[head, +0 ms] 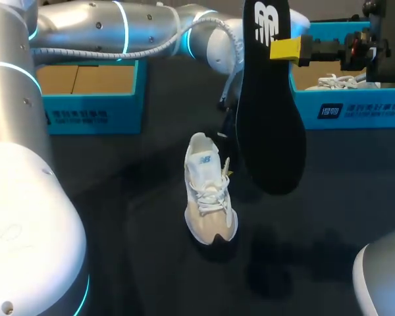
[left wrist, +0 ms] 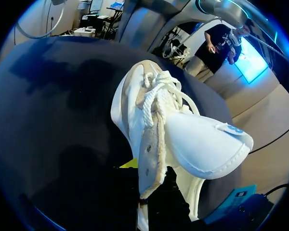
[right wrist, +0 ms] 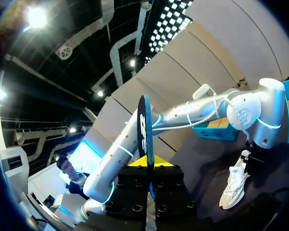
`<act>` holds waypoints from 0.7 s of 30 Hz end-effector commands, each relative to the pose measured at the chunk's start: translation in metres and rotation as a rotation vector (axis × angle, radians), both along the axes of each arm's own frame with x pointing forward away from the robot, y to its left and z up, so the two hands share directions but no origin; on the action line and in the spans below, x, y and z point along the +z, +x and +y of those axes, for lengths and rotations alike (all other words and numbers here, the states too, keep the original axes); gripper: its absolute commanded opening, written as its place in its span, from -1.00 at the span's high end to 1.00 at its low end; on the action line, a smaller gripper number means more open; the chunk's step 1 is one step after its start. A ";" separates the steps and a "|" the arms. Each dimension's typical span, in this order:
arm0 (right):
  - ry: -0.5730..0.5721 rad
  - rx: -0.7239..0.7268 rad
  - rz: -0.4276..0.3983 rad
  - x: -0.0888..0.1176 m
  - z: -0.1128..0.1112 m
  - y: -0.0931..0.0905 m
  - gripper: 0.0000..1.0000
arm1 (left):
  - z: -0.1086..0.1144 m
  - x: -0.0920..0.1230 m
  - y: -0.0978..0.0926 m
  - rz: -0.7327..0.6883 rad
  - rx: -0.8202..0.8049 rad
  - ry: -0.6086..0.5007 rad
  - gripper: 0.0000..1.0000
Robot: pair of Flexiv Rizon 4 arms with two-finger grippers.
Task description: Take the shoe out of the shoebox, open the shoe tongue, remove and reinsert the insole, then place the shoe into the shoebox
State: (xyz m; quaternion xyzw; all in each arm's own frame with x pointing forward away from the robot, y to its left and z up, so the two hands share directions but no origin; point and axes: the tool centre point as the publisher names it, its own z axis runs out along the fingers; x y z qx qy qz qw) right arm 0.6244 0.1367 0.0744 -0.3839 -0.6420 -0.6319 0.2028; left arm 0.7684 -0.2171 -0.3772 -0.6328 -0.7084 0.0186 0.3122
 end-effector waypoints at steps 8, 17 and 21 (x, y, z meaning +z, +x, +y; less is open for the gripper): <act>-0.004 0.002 0.003 0.001 0.004 0.004 1.00 | -0.003 -0.012 -0.005 0.033 0.008 0.012 0.54; -0.004 0.002 0.003 0.001 0.004 0.004 1.00 | -0.001 0.015 -0.005 0.028 -0.004 -0.047 -1.00; -0.004 0.002 0.003 0.001 0.004 0.004 1.00 | -0.003 0.031 -0.001 0.000 -0.003 -0.085 -1.00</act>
